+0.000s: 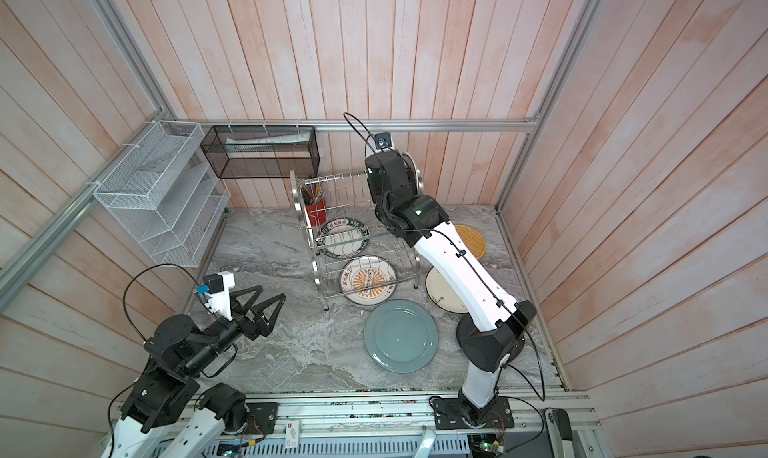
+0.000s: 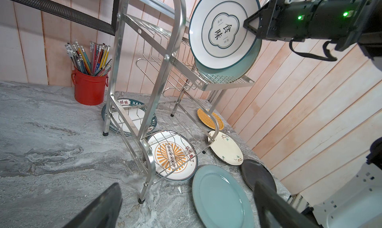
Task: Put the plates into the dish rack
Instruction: 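Lower the white plate into the upper tier slots beside the flower plate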
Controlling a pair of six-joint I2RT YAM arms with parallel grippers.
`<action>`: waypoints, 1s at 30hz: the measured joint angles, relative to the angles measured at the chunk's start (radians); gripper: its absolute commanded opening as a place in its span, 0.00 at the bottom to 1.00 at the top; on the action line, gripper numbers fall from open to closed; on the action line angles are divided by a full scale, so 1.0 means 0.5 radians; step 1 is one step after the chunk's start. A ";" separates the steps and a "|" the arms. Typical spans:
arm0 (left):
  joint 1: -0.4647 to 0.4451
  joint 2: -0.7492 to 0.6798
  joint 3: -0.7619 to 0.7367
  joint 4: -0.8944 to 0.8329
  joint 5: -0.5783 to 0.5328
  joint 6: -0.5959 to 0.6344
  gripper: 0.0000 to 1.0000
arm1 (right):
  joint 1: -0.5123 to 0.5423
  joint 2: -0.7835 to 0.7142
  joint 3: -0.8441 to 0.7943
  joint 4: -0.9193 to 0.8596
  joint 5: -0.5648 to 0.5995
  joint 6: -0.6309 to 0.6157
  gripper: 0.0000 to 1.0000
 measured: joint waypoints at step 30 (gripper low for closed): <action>0.085 0.023 -0.001 0.002 0.047 0.000 1.00 | 0.092 0.269 0.451 -0.529 0.146 0.214 0.00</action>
